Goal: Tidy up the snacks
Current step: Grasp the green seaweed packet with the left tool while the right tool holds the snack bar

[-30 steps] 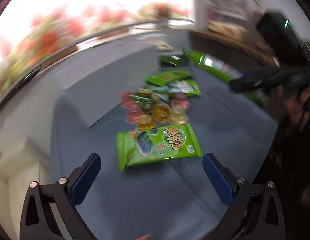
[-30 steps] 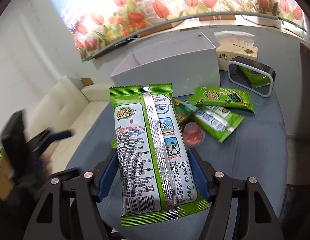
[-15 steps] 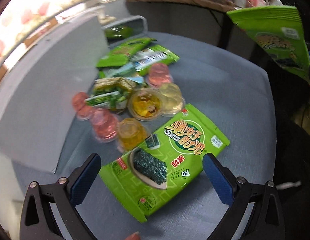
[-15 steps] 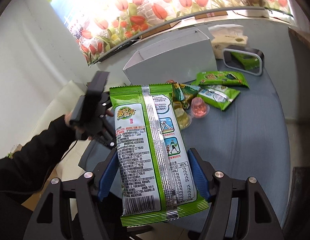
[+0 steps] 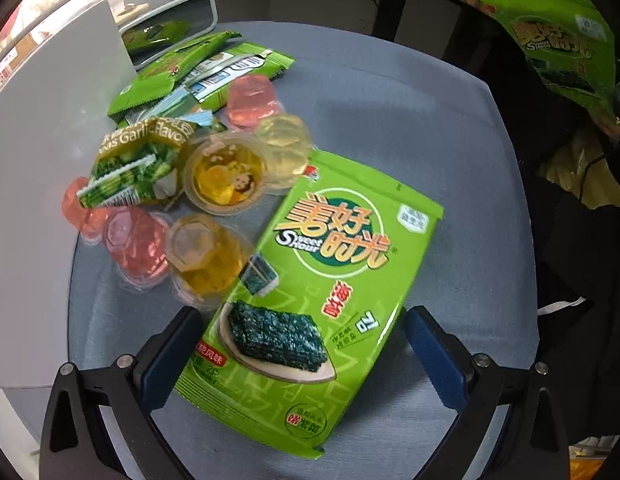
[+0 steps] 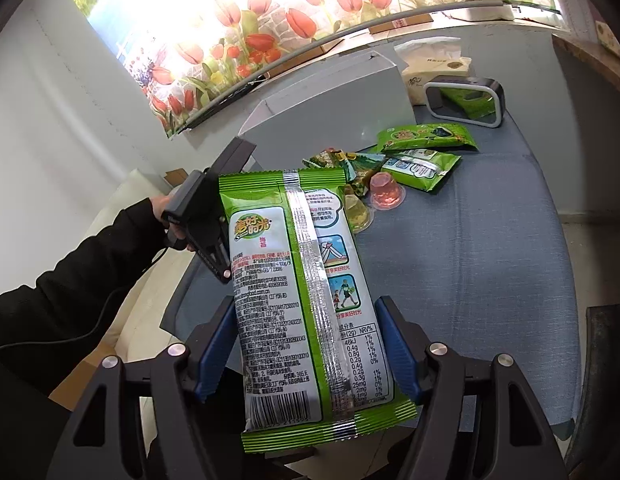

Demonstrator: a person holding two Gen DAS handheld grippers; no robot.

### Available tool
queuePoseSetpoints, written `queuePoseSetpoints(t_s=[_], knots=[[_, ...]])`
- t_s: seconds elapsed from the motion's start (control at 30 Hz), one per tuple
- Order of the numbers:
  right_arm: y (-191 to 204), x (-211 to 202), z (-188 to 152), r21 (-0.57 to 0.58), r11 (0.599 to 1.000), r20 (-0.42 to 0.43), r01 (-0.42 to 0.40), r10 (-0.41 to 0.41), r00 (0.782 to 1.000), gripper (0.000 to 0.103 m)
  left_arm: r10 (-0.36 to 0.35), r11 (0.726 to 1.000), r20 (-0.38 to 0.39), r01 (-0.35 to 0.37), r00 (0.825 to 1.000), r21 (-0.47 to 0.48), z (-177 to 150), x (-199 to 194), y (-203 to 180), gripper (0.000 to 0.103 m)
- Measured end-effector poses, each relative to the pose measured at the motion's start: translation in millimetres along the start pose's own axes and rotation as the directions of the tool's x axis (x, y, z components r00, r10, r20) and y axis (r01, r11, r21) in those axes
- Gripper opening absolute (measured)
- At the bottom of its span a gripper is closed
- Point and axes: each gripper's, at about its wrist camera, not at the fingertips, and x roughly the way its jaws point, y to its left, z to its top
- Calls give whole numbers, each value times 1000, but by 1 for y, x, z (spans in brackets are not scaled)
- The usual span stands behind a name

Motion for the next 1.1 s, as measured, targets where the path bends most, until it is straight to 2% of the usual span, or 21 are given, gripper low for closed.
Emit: queuePoseSetpoints(t_s=[0.07,0.1,0.13,0.17,0.37,0.53,0.6,0.63,0.67,0.73,0.8,0.9,0.97,1.0,1.1], knots=[[1,0,1,-6,1000,4,10,-10,1000,73,-3,1000,16,3,1000,-31,-5,-2,-4,102],[0,0,1,-8,1000,5,12,-12,1000,73,14,999,26,-12,1000,-46,-7,-3,-7,98],[0,0,1,-6,1000,7,9,-9,1000,73,35,998,36,-33,999,-59,-14,-9,-9,88],[0,1,1,-3,1000,9,3,-3,1000,73,52,996,45,-49,998,-72,-18,-12,-12,87],[5,5,-2,-12,1000,5,1,-1,1000,73,76,982,67,-63,995,-179,-43,-24,-36,82],[6,5,-4,-8,1000,12,-10,10,1000,73,100,943,141,-48,985,-331,-56,-43,-44,81],[7,4,-3,-9,1000,22,-9,9,1000,73,141,919,168,-66,976,-388,-60,-53,-49,80],[8,3,-2,-13,1000,30,-4,4,1000,73,178,899,183,-84,967,-430,-64,-60,-54,80],[9,1,-1,-15,1000,40,-2,3,999,73,231,866,193,-111,954,-487,-68,-68,-58,80],[12,-1,4,-21,1000,56,2,0,998,73,281,831,207,-129,937,-542,-72,-80,-64,80],[17,-1,10,-42,999,70,19,-16,997,73,379,785,210,-193,901,-589,-75,-95,-77,80],[22,0,19,-62,998,83,19,-14,996,73,437,733,243,-187,866,-654,-77,-116,-83,78],[25,2,26,-68,998,90,17,-11,996,73,463,702,255,-176,849,-690,-78,-129,-83,77],[27,3,29,-77,997,92,15,-8,996,73,471,685,261,-162,842,-711,-79,-133,-83,76],[32,6,38,-95,995,102,8,2,995,73,480,657,284,-126,830,-743,-72,-133,-77,74]])
